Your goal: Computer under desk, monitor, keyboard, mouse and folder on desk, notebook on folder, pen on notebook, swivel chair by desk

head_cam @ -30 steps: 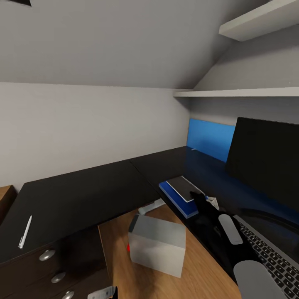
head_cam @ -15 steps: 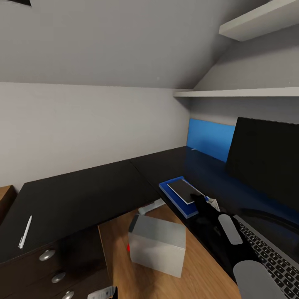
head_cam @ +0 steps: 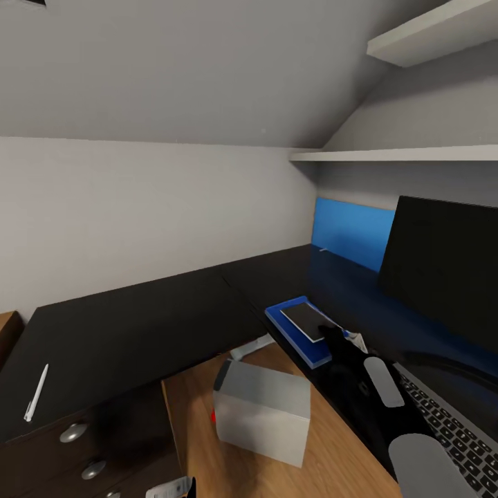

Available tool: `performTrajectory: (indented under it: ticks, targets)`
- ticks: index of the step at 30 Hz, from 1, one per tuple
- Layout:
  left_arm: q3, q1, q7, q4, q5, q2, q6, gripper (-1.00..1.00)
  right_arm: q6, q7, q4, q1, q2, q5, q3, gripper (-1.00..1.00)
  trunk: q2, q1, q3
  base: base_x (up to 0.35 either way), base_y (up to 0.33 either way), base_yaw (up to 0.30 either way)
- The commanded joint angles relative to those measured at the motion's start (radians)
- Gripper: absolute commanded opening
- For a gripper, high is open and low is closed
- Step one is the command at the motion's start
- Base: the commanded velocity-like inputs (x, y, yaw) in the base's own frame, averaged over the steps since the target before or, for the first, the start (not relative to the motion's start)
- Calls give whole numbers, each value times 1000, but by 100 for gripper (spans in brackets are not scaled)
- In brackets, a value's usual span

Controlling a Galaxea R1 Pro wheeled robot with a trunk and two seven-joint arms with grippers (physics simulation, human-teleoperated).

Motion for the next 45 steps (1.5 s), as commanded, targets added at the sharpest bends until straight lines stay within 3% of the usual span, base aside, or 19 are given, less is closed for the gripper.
performTrajectory:
  ticks: [1, 42, 43, 45]
  targets:
    - [-5, -2, 4, -1, 8, 1, -7, 100, 5, -16, -2, 0, 0, -12, -1, -100, -1, 0, -1, 147, 0, 0]
    - [-6, -2, 4, 1, 10, -2, -3, 100, 4, -33, 0, 0, 2, -13, 1, -100, -1, 0, -1, 22, 0, 0]
    - [-6, -2, 4, 1, 10, -2, -3, 100, 4, -33, 0, 0, 2, -13, 1, 100, -1, 0, -1, 0, 0, 0]
    - [-6, -2, 4, 1, 10, -1, -3, 100, 5, -33, -1, 0, 2, -13, 2, 100, -1, 0, -1, 0, 0, 0]
